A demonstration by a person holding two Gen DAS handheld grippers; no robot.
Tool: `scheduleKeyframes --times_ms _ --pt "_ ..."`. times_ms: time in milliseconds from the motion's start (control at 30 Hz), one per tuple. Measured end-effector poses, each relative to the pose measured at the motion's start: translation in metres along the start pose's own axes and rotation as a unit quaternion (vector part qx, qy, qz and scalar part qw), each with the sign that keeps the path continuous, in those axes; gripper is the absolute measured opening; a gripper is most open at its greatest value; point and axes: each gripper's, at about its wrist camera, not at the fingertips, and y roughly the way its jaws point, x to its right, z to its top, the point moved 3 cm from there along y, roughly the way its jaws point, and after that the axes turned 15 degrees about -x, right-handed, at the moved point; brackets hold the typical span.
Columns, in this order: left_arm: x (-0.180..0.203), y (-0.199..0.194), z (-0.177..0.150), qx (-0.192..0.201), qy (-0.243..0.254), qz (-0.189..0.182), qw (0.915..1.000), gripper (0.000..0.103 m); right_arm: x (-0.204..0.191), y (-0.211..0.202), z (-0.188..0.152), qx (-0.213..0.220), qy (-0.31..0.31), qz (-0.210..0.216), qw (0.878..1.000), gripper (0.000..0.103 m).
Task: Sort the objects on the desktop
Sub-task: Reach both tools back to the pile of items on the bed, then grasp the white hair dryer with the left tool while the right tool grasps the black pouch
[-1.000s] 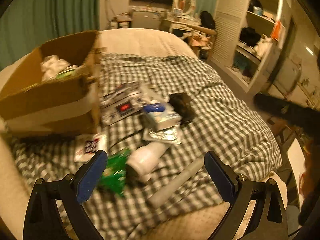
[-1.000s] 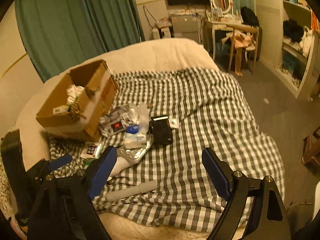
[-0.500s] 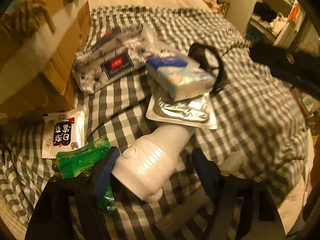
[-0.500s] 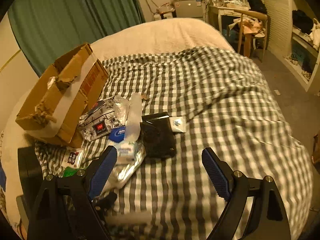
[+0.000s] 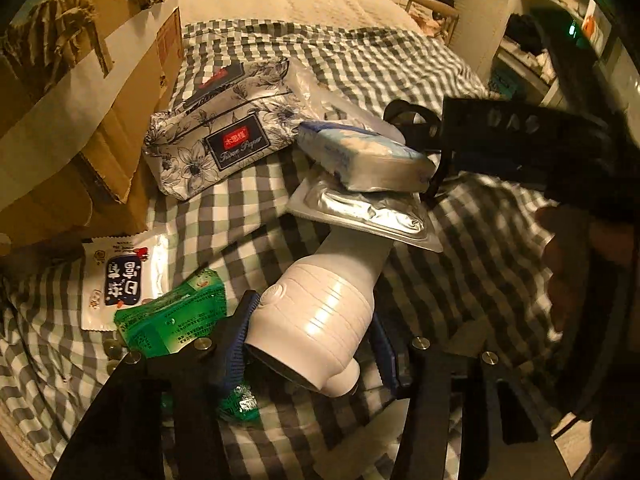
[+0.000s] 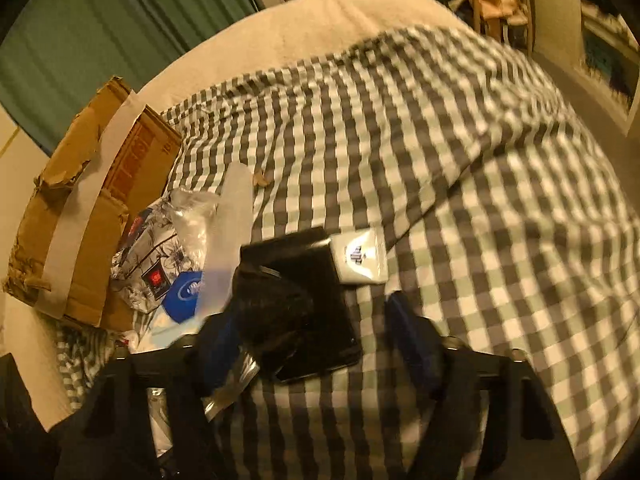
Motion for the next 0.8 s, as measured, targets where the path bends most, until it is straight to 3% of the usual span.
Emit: scheduleKeyframes --times_ms 133,233,300,467,567,633,700,800 --pt "-0.002 -0.007 0.001 0.009 -0.01 -0.048 0.9987 0.052 -0.004 -0.022 -0.011 0.021 -0.006 -0.021 1.0 0.046" --pt "0.001 -0.01 -0.001 0.012 -0.009 -0.056 0.9983 0.052 -0.002 -0.046 -0.019 0.037 -0.009 -0.035 0.999 0.044" --pt "0.003 -0.013 0.0 0.015 -0.01 -0.06 0.9981 0.052 0.001 -0.058 -0.021 0.041 -0.01 -0.048 0.998 0.025" --pt "0.006 -0.025 -0.003 0.026 -0.006 -0.072 0.9971 0.052 0.004 -0.083 -0.034 0.037 -0.016 -0.058 0.997 0.012" --pt "0.01 -0.027 -0.005 0.027 0.001 -0.055 0.9981 0.052 0.001 -0.093 -0.048 0.032 -0.023 -0.063 0.997 0.012" --pt "0.011 -0.025 -0.006 0.016 0.001 -0.054 0.9984 0.052 0.001 -0.099 -0.056 0.03 -0.019 -0.061 0.997 0.017" --pt "0.011 -0.026 -0.009 0.01 -0.005 -0.052 0.9986 0.052 -0.003 -0.102 -0.065 0.034 -0.024 -0.049 0.998 0.053" --pt "0.004 -0.03 -0.012 0.015 -0.022 -0.048 0.9985 0.052 -0.013 -0.098 -0.077 0.031 -0.039 -0.046 0.998 0.058"
